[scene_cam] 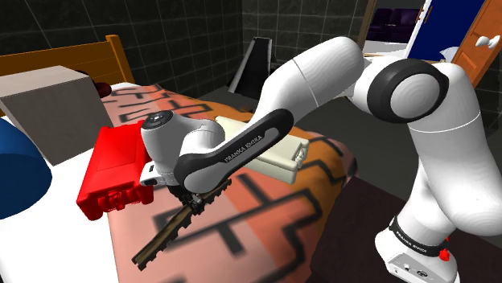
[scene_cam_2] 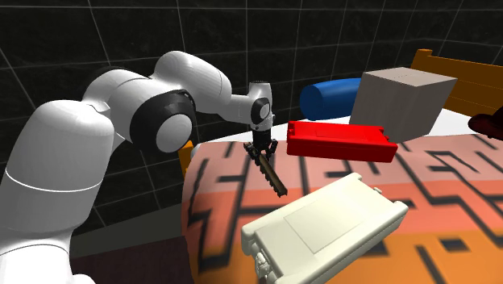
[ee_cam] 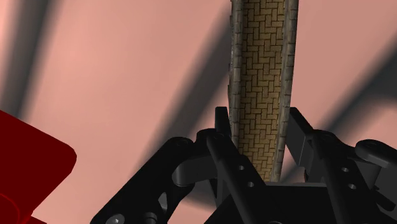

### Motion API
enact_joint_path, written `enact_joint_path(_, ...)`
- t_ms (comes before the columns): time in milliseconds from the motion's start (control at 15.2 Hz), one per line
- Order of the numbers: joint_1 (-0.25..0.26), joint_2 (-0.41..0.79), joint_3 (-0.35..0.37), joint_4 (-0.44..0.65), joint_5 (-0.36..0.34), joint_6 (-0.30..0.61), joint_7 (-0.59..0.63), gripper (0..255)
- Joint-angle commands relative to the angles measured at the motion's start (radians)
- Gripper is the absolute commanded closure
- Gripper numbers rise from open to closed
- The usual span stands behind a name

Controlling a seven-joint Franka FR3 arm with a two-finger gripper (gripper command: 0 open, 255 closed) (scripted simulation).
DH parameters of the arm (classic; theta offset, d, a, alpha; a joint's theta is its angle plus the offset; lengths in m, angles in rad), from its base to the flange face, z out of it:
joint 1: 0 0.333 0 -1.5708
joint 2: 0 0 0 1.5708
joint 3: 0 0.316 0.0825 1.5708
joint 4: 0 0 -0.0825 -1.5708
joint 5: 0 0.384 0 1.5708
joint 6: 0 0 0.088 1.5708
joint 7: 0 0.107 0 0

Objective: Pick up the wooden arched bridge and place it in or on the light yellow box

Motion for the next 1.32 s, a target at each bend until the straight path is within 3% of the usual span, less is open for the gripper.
enact_joint_path(0, 0.0, 0.0, 0.0, -0.001, 0.0, 0.0, 0.0, 255)
enact_joint_path(1254, -0.006, -0.089, 0.023, 0.107, 0.042, -0.191, -0.038, 255)
